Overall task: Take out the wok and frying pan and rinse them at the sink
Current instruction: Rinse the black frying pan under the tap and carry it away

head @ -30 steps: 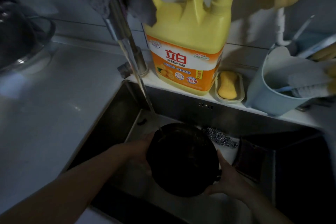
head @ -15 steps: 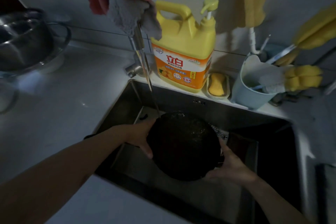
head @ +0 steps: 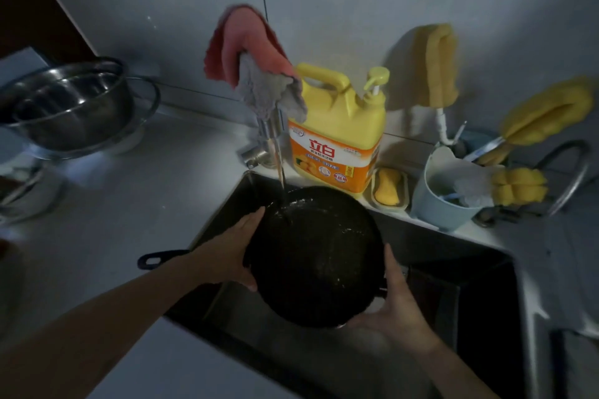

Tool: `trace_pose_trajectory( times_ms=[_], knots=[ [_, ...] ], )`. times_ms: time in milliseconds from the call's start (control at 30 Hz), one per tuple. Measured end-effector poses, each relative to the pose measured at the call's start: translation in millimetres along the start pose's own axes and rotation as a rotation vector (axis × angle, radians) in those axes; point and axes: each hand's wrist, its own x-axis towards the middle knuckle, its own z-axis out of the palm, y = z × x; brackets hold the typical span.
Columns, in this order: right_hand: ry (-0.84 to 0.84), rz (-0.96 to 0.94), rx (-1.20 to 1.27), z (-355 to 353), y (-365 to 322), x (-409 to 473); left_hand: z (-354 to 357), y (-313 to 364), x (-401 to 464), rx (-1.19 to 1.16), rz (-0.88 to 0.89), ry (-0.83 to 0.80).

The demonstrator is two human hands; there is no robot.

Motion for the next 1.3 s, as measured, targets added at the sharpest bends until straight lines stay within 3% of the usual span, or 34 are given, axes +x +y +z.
trace_pose_trajectory(
  times_ms=[133,233,367,533,667,867,1067,1300],
  knots=[
    [-0.024,-0.136,-0.209,-33.1,-14.3,11.0,23.9,8.9,-2.9,-0.183,0.044,0.151],
    [-0.061,-0.203,-0.271,-58.5,-36.2,14.1,38.3,15.4,3.5,-0.289,0.034,0.175],
    [-0.112,-0.205,-0.285,-77.2,-55.7,6.6,36.4,25.4,6.2,-0.32,0.031,0.041],
    [-0.18,-0.014,-0.176,-57.1,-28.9,-10.2,5.5,26.1,3.8,-0.217,0.017,-0.223],
    [-0.104,-0.001,-0.007,-18.4,-16.3,-17.0,-16.5,22.0,-4.5,-0.036,0.011,-0.184],
    [-0.005,-0.022,-0.144,-8.5,-0.2,-3.6,-0.9,21.2,-7.2,-0.016,-0.005,0.032],
    [0.141,-0.135,-0.232,-38.5,10.5,-2.9,50.1,42.5,-11.4,0.088,0.109,0.464],
    [0.51,-0.585,-0.455,-62.8,2.4,-5.1,47.8,62.0,-6.8,0.272,0.364,0.878]
  ],
)
